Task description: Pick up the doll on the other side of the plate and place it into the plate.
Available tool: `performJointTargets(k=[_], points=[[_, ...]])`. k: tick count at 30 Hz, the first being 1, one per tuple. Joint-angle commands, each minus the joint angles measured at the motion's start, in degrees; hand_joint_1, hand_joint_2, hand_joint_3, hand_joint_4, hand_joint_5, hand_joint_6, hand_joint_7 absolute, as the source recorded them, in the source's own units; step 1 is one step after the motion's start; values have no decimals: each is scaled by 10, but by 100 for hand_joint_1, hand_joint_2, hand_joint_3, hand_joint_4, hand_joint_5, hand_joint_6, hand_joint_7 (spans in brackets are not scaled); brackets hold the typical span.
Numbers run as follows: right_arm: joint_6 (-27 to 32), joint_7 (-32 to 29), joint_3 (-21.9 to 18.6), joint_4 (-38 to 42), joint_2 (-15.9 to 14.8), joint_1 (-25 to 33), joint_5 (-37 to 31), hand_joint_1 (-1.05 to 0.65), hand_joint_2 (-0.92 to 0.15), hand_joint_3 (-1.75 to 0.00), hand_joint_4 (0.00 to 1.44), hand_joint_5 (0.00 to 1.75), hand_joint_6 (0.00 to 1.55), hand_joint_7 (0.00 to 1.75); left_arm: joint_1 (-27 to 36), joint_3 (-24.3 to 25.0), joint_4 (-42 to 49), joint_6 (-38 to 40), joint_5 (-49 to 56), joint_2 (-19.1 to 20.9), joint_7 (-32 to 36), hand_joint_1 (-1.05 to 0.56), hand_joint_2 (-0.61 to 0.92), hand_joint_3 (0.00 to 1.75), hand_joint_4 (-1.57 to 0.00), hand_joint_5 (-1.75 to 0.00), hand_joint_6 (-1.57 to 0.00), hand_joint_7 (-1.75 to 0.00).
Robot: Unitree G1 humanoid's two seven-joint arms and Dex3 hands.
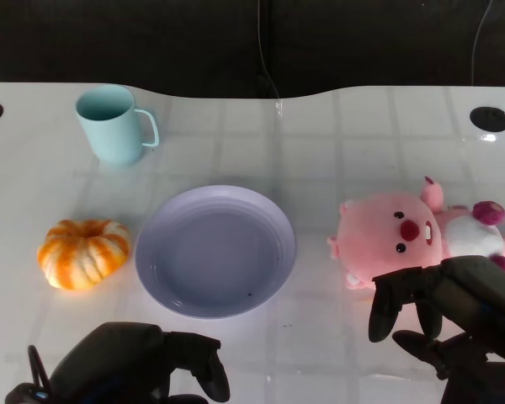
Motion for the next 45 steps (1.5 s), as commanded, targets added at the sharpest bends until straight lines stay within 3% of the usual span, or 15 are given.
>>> performJointTargets(k=[1,14,16,18,20,24,27,31,34,40,45], points=[[-2,1,0,0,-13,-3,-2,-5,-41,-98,88,159,91,102,1,5,-11,5,-2,9,-3,-31,92,35,-69,-147,-76,-91],[-7,-9,-6,-2,-8,-6,5,-5,-39,-101,91,154,92,101,-1,5,-12,5,-3,12,-2,-29,92,34,-68,-146,-76,-91],[-15,-15,-12,-5,-5,-5,14,-5,-37,-103,92,145,88,98,-1,5,-9,0,-2,14,1,-30,92,34,-68,-145,-76,-91],[-4,-13,-16,-18,-3,-2,16,-6,-40,-98,92,138,86,93,-1,5,-7,-2,-2,15,2,-30,92,34,-69,-145,-76,-91],[14,-15,-22,-39,3,2,15,-6,-49,-82,90,130,89,76,-1,5,-7,0,-3,16,0,-30,92,34,-69,-145,-76,-91],[36,-19,-31,-80,9,9,10,-3,-43,-84,87,105,91,49,0,5,-8,-2,-4,16,1,-30,92,34,-69,-145,-76,-90],[59,-17,-40,-116,17,12,15,-12,-50,-69,64,97,73,32,1,3,-11,0,-2,15,1,-30,92,34,-68,-143,-77,-90],[64,-26,-56,-142,20,13,20,-24,-72,-24,35,90,50,18,2,2,-14,3,-4,14,-1,-30,92,35,-69,-142,-76,-89],[72,-27,-64,-148,19,10,14,-34,-80,-9,19,87,39,13,3,1,-15,4,-2,13,0,-30,92,34,-69,-142,-77,-90],[116,-11,-72,-165,6,1,-24,-50,-83,-2,3,82,25,6,2,-1,-14,5,-2,11,0,-30,92,34,-70,-141,-77,-90],[172,25,-72,-175,-13,-14,-63,-62,-85,-1,0,69,16,1,-4,-5,-11,13,-3,9,-3,-30,92,35,-69,-140,-77,-90]])
